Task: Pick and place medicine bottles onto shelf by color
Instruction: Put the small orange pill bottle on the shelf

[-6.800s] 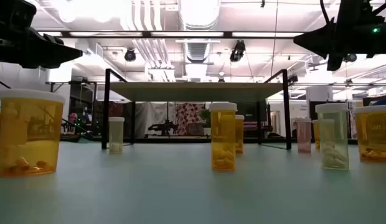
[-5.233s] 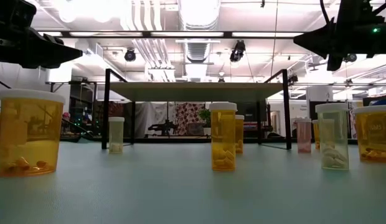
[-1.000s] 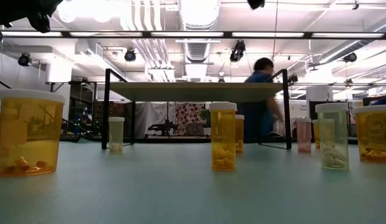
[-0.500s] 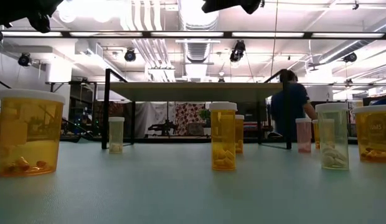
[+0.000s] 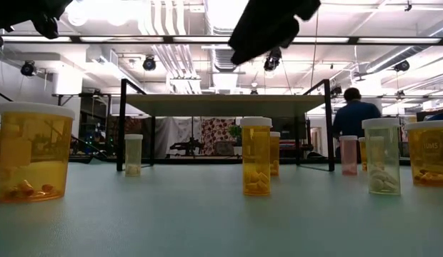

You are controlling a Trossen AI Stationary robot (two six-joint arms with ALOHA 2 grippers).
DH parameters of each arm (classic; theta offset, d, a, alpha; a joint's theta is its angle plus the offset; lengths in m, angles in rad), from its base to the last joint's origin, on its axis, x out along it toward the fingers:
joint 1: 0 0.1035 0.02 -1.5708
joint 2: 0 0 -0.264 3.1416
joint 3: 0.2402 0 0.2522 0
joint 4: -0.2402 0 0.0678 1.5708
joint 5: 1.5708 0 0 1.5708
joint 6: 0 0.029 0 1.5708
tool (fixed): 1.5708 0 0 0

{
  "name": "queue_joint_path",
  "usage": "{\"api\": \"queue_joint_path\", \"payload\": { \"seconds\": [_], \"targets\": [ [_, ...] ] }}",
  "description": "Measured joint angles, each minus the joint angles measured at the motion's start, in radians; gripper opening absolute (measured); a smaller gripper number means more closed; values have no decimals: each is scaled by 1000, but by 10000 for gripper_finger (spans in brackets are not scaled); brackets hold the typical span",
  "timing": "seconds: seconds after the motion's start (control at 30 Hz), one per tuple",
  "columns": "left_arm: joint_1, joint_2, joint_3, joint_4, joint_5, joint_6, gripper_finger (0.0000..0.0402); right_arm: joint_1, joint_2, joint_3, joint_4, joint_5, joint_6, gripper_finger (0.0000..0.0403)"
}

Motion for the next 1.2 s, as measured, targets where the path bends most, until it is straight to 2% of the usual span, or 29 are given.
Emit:
{"api": "queue_joint_path", "payload": {
  "seconds": [0.23,0.9,1.03,1.2],
  "targets": [
    [0,9,-1,-1,0,-26,17,20,36,0,-6,-76,72,239],
    [0,12,-2,1,4,-48,17,51,164,-3,2,-43,101,230],
    [0,12,-2,1,4,-48,17,51,160,-3,5,-43,102,213],
    [0,12,-2,1,4,-48,17,51,160,-3,5,-67,105,168]
  ]
}}
